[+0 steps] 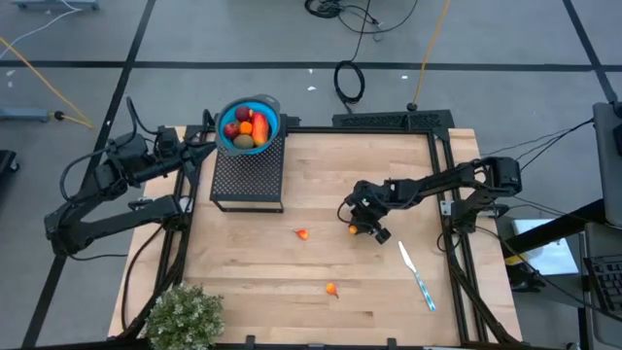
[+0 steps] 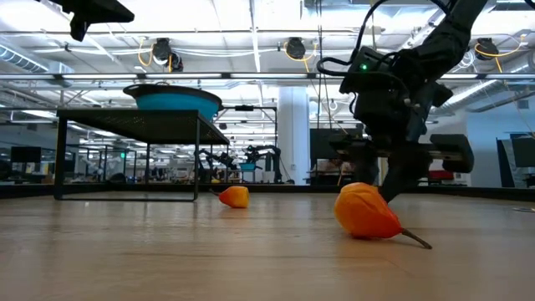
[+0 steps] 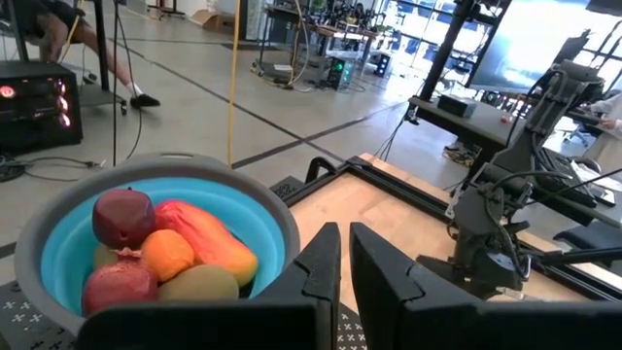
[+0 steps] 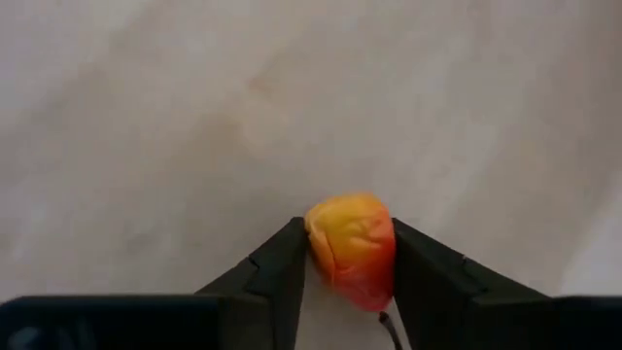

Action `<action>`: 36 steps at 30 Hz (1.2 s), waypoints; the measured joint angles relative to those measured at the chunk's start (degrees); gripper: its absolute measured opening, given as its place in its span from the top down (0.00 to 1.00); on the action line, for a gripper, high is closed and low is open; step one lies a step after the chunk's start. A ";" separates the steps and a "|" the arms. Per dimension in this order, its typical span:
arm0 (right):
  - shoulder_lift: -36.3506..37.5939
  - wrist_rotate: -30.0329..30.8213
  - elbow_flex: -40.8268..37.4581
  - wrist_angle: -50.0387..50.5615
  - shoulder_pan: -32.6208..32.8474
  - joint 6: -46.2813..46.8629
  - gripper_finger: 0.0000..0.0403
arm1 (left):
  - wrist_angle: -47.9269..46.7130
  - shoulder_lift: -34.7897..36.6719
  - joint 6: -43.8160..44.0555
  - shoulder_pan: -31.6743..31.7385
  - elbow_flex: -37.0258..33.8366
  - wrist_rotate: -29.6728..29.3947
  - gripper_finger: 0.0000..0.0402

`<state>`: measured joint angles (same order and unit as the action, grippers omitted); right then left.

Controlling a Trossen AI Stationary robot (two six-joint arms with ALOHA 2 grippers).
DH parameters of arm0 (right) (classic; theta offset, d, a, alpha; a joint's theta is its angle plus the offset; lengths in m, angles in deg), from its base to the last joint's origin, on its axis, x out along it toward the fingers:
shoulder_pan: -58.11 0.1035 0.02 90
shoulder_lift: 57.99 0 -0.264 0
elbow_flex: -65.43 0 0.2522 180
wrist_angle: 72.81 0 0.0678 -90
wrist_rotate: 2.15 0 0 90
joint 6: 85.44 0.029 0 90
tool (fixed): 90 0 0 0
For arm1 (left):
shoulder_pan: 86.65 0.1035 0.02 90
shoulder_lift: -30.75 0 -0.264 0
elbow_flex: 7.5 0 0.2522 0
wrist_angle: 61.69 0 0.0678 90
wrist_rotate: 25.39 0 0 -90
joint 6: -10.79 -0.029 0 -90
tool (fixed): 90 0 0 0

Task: Pick & Place Fruit
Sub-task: Put the peach into the blue strainer bowl on the shelf

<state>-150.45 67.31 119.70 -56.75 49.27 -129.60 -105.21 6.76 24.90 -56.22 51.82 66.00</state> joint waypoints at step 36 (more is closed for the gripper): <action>28.28 34.26 9.10 -4.63 -0.07 -0.63 0.76 | 49.94 -31.69 9.48 -11.51 0.00 15.24 0.80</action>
<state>-122.18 101.56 128.80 -61.38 49.20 -130.23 -55.26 -24.93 34.38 -67.73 51.82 81.25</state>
